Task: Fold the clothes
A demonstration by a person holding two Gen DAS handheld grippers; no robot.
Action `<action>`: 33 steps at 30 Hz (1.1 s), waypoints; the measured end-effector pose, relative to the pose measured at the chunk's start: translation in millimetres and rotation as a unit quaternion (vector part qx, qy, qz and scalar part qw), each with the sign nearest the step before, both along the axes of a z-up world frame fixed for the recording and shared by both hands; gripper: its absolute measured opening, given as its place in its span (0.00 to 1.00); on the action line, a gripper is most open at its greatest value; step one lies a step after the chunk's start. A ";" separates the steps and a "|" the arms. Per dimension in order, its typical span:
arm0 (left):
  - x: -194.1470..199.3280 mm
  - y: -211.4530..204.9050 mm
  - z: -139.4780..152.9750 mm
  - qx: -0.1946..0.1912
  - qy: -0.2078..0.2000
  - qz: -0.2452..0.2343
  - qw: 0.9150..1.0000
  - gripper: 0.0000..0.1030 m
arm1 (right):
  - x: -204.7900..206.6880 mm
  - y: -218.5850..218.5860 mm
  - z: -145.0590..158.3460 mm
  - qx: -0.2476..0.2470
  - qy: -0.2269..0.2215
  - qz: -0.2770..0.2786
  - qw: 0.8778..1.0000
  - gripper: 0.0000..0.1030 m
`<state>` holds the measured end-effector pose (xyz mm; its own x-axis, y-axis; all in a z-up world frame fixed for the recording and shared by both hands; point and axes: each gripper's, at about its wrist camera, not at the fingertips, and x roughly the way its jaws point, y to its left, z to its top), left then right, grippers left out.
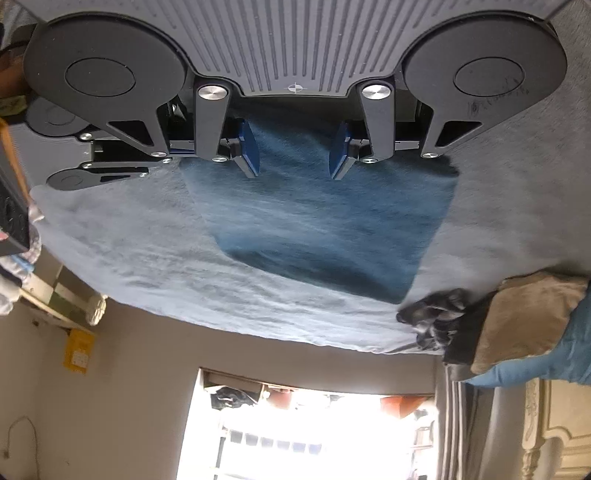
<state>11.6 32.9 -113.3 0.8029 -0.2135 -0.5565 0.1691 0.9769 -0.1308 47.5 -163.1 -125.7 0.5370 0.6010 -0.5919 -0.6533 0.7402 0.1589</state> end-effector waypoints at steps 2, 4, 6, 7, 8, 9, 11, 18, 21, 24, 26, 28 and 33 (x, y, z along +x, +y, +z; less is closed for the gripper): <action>8.2 -6.5 -6.9 0.005 0.010 -0.001 1.000 0.40 | -0.6 -0.7 0.2 0.000 0.001 0.000 1.000 0.16; 14.0 -8.7 -13.7 0.005 0.026 -0.002 1.000 0.40 | -1.1 -3.3 1.6 0.003 0.005 -0.002 1.000 0.16; 15.2 -9.9 -18.3 0.007 0.026 -0.002 1.000 0.40 | -2.2 -8.3 3.2 0.002 0.013 -0.003 1.000 0.16; 14.1 -10.4 -18.7 0.008 0.025 -0.003 1.000 0.41 | -2.8 -10.8 4.0 0.002 0.017 -0.003 1.000 0.16; 13.1 -9.6 -18.5 0.006 0.024 -0.003 1.000 0.41 | -3.2 -13.9 5.4 -0.003 0.023 -0.004 1.000 0.17; 12.7 -9.3 -18.3 0.004 0.023 -0.003 1.000 0.41 | -3.5 -17.2 6.8 -0.008 0.029 -0.006 1.000 0.17; 12.4 -9.0 -18.5 0.000 0.024 -0.002 1.000 0.41 | -2.1 -28.5 14.1 -0.002 0.037 -0.020 0.999 0.17; 11.8 -13.9 -18.9 0.001 0.024 -0.002 1.000 0.45 | 24.2 -57.7 41.0 0.082 0.036 -0.082 0.993 0.18; 11.6 -15.4 -19.7 0.000 0.027 -0.003 1.000 0.46 | 39.3 -51.8 40.1 0.084 0.030 -0.092 0.992 0.19; 11.8 -16.6 -19.4 -0.003 0.028 0.001 1.000 0.46 | 50.7 -39.1 23.4 0.059 0.045 -0.098 0.992 0.23; 12.2 -17.0 -20.0 -0.006 0.031 0.001 1.000 0.48 | 55.4 -28.4 5.3 0.021 0.058 -0.101 0.993 0.27; 12.4 -18.1 -20.3 -0.005 0.032 0.000 0.999 0.48 | 49.4 -27.2 -0.5 0.021 0.038 -0.102 0.994 0.28; 11.9 -19.9 -20.5 -0.005 0.031 0.004 0.999 0.49 | 49.8 -29.7 -1.7 0.028 0.045 -0.104 0.993 0.28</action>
